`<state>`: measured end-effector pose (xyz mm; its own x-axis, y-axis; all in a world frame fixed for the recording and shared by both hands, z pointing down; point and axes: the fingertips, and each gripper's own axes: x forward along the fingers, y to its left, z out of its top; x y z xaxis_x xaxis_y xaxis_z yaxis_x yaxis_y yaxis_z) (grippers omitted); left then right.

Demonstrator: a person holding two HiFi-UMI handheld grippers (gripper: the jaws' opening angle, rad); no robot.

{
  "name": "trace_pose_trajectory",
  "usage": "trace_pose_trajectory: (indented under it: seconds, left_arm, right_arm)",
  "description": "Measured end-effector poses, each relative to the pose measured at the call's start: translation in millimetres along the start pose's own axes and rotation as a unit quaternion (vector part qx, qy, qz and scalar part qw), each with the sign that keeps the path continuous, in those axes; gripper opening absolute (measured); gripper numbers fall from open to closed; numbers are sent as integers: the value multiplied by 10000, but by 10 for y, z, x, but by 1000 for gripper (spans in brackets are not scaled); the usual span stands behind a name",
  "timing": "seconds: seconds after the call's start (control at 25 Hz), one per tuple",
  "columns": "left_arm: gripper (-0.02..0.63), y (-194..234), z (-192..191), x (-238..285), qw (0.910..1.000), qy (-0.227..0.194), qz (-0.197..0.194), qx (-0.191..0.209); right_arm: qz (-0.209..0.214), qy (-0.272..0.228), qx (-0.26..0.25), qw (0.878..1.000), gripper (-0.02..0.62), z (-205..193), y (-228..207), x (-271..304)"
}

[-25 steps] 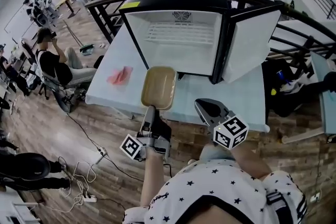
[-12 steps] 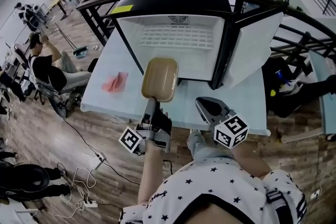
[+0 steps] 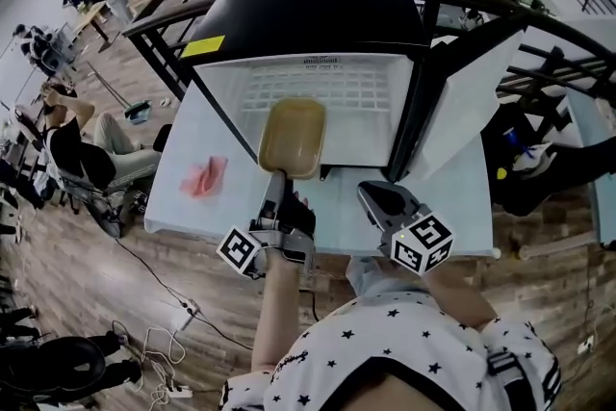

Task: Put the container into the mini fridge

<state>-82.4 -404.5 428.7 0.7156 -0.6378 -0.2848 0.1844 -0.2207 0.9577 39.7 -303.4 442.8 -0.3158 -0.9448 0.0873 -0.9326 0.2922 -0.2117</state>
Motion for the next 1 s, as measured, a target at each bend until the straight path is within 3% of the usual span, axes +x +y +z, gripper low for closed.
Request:
trace_pose_trajectory:
  seconds: [0.44, 1.0]
  left_arm:
    - [199, 197, 89, 620, 9998, 117, 168, 14]
    - [201, 415, 62, 1275, 9993, 167, 336, -38]
  right_arm:
    - [-299, -113, 70, 9995, 20, 171, -391, 129]
    - [-347, -41, 150, 9993, 20, 198, -663, 285]
